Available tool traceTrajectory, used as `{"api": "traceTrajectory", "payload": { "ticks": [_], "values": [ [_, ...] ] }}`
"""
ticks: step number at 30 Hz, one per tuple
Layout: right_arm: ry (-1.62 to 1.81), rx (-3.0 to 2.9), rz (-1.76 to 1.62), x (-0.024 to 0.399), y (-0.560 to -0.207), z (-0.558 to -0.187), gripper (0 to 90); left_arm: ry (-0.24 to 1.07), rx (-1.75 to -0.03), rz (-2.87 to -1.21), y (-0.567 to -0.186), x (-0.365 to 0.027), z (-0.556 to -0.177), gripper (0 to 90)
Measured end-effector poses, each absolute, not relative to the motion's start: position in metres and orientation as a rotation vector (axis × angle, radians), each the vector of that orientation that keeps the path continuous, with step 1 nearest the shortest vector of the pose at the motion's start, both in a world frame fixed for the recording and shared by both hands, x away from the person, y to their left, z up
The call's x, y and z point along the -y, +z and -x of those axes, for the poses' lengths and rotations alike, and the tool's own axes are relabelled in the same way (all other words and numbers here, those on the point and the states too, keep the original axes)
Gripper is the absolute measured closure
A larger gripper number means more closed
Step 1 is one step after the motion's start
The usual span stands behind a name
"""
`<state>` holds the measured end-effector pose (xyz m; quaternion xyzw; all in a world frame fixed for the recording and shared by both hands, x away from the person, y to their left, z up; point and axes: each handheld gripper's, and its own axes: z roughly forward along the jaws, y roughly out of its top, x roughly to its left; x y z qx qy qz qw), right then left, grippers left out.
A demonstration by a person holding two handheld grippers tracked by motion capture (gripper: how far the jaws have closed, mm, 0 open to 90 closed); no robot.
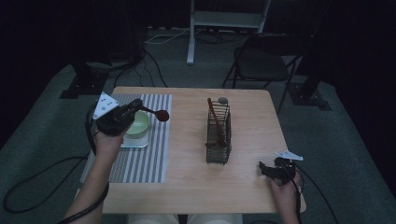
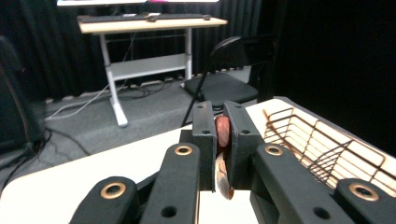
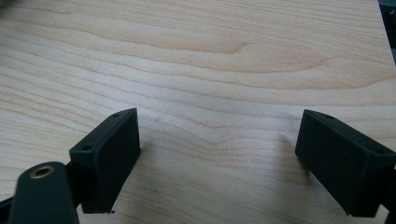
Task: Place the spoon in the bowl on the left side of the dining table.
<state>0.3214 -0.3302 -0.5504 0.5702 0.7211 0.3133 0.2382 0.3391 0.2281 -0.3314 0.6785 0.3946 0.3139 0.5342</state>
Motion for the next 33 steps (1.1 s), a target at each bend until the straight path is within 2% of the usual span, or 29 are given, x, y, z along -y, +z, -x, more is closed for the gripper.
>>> {"api": "traceTrajectory", "payload": {
  "ticks": [15, 26, 33],
  "values": [
    [0.858, -1.974, -1.562, 0.33, -0.55, -0.321, 13.2, 0.802, -1.129, -1.567, -0.366, -0.286, -0.343, 84.0],
    [0.856, -1.974, -1.564, 0.33, -0.55, -0.321, 13.2, 0.773, -1.281, -1.52, -0.41, -0.309, -0.351, 84.0],
    [0.856, -1.974, -1.564, 0.33, -0.55, -0.321, 13.2, 0.75, -1.339, -1.496, -0.434, -0.311, -0.355, 84.0]
  ]
}}
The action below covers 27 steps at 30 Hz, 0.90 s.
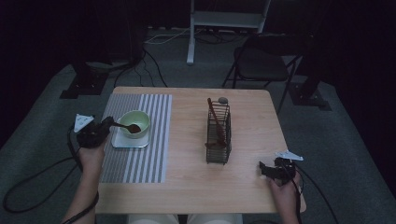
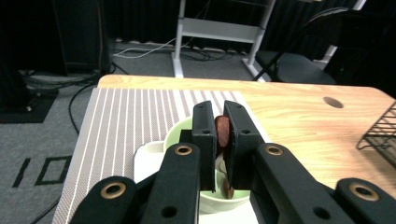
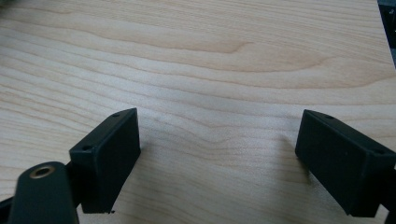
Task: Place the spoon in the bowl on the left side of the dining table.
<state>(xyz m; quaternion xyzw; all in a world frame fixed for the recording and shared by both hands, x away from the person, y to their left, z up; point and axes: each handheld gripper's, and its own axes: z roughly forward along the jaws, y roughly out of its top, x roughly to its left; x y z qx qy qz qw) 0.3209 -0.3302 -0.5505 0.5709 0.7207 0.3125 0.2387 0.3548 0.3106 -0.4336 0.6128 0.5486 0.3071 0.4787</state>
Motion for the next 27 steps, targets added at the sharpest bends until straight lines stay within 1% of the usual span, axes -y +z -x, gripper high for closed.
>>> {"api": "traceTrajectory", "payload": {
  "ticks": [1, 4, 15, 21, 27],
  "values": [
    [0.855, -1.974, -1.564, 0.33, -0.55, -0.321, 13.2, 0.734, -1.345, -1.492, -0.436, -0.311, -0.356, 84.0],
    [0.856, -1.974, -1.564, 0.33, -0.55, -0.321, 13.2, 0.748, -1.366, -1.478, -0.444, -0.312, -0.355, 83.9],
    [0.856, -1.973, -1.566, 0.33, -0.55, -0.32, 13.2, 0.71, -1.383, -1.448, -0.46, -0.311, -0.347, 83.5],
    [0.856, -1.973, -1.566, 0.33, -0.55, -0.32, 13.2, 0.672, -1.413, -1.395, -0.472, -0.317, -0.341, 83.4],
    [0.856, -1.973, -1.566, 0.33, -0.55, -0.32, 13.2, 0.647, -1.416, -1.396, -0.481, -0.319, -0.332, 83.3]
  ]
}}
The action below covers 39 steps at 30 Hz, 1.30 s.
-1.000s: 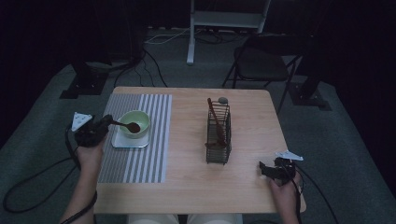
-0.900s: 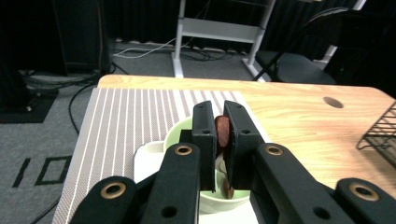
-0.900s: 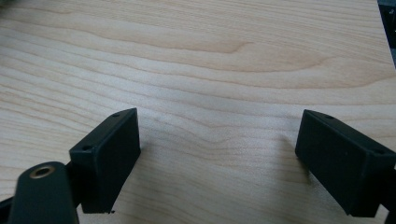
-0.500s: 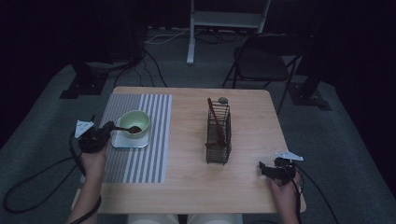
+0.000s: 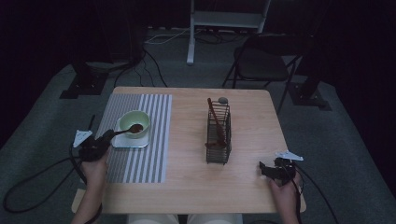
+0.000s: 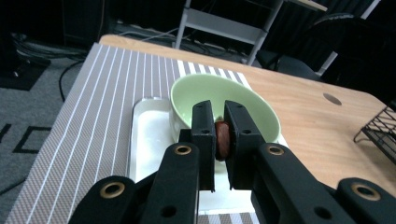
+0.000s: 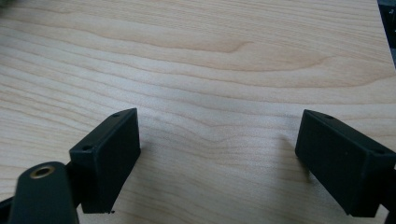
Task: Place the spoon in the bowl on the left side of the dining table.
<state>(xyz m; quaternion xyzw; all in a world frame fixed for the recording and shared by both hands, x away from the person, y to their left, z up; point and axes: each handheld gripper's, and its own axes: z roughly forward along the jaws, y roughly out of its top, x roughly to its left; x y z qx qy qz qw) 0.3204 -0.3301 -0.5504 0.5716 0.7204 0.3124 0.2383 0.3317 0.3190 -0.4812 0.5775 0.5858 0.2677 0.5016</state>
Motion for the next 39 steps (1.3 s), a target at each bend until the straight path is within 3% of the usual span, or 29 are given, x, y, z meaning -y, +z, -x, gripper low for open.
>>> {"api": "traceTrajectory", "payload": {
  "ticks": [11, 20, 30, 33, 34, 36, 38, 39],
  "values": [
    [0.856, -1.973, -1.566, 0.33, -0.55, -0.32, 13.2, 0.656, -1.385, -1.464, -0.486, -0.321, -0.324, 75.6],
    [0.856, -1.973, -1.566, 0.33, -0.55, -0.32, 13.2, 0.734, -1.396, -1.51, -0.487, -0.323, -0.315, 54.5],
    [0.856, -1.973, -1.568, 0.33, -0.55, -0.32, 13.2, 0.765, -1.404, -1.534, -0.487, -0.323, -0.3, 44.6],
    [0.856, -1.973, -1.568, 0.33, -0.55, -0.32, 13.2, 0.772, -1.412, -1.551, -0.489, -0.322, -0.295, 37.1],
    [0.856, -1.973, -1.568, 0.33, -0.55, -0.32, 13.2, 0.775, -1.422, -1.556, -0.489, -0.322, -0.294, 29.1],
    [0.856, -1.973, -1.568, 0.33, -0.55, -0.32, 13.2, 0.759, -1.438, -1.551, -0.49, -0.322, -0.292, 27.2],
    [0.856, -1.973, -1.568, 0.33, -0.55, -0.32, 13.2, 0.74, -1.456, -1.559, -0.491, -0.323, -0.29, 16.9],
    [0.856, -1.973, -1.568, 0.33, -0.55, -0.32, 13.2, 0.731, -1.452, -1.569, -0.492, -0.324, -0.289, 16.7]
  ]
}}
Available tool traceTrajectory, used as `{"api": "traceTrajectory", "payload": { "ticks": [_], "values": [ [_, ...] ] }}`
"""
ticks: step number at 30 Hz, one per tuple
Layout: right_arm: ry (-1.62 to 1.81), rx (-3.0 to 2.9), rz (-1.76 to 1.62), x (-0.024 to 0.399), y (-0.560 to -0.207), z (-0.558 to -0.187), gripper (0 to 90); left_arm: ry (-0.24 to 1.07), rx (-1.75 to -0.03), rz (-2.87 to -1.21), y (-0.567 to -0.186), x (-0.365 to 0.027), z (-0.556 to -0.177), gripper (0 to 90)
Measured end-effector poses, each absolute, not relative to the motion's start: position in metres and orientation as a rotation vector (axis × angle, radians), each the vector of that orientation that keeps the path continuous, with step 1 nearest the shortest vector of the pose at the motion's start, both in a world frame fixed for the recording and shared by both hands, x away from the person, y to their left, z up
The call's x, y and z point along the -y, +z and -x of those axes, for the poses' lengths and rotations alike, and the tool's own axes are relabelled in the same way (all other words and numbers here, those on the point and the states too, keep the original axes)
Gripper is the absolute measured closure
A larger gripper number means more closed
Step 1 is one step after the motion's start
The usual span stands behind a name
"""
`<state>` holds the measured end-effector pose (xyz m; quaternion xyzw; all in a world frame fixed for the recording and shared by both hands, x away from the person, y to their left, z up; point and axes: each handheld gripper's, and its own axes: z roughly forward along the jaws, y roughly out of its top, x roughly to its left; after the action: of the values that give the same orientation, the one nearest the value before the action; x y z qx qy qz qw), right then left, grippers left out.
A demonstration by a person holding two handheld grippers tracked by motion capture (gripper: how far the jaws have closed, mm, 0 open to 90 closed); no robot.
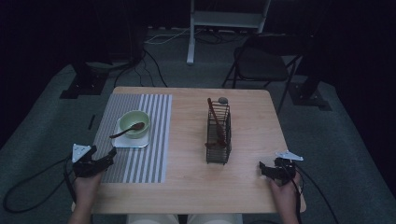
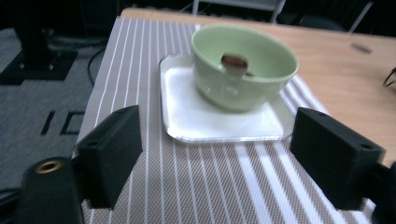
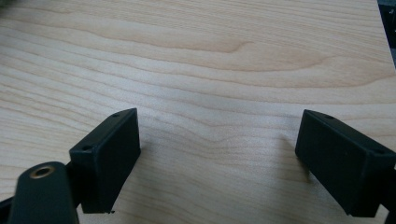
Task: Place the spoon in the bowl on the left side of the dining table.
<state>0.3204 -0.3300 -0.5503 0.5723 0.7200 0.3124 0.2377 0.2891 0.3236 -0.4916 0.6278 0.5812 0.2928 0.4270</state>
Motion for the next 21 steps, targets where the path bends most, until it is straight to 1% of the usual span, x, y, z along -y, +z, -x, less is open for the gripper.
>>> {"api": "traceTrajectory", "payload": {
  "ticks": [1, 2, 3, 8, 10, 11, 12, 16, 21],
  "values": [
    [0.856, -1.973, -1.568, 0.33, -0.55, -0.32, 13.2, 0.721, -1.44, -1.587, -0.493, -0.324, -0.287, 16.7],
    [0.856, -1.973, -1.568, 0.33, -0.55, -0.32, 13.2, 0.721, -1.438, -1.611, -0.494, -0.323, -0.286, 13.3],
    [0.856, -1.973, -1.568, 0.33, -0.55, -0.32, 13.2, 0.731, -1.442, -1.629, -0.494, -0.323, -0.285, 7.9],
    [0.856, -1.973, -1.568, 0.33, -0.55, -0.32, 13.2, 0.718, -1.437, -1.639, -0.498, -0.326, -0.275, 7.9],
    [0.856, -1.973, -1.568, 0.33, -0.55, -0.32, 13.3, 0.713, -1.427, -1.669, -0.501, -0.327, -0.27, 6.8],
    [0.856, -1.973, -1.568, 0.33, -0.55, -0.32, 13.2, 0.708, -1.425, -1.683, -0.502, -0.328, -0.268, 0.1],
    [0.856, -1.973, -1.568, 0.33, -0.55, -0.32, 13.2, 0.692, -1.421, -1.691, -0.504, -0.329, -0.266, 0.0],
    [0.856, -1.973, -1.568, 0.33, -0.55, -0.32, 13.2, 0.712, -1.428, -1.686, -0.509, -0.334, -0.253, 0.0],
    [0.856, -1.973, -1.568, 0.33, -0.55, -0.32, 13.2, 0.771, -1.413, -1.637, -0.515, -0.339, -0.237, 0.0]
  ]
}}
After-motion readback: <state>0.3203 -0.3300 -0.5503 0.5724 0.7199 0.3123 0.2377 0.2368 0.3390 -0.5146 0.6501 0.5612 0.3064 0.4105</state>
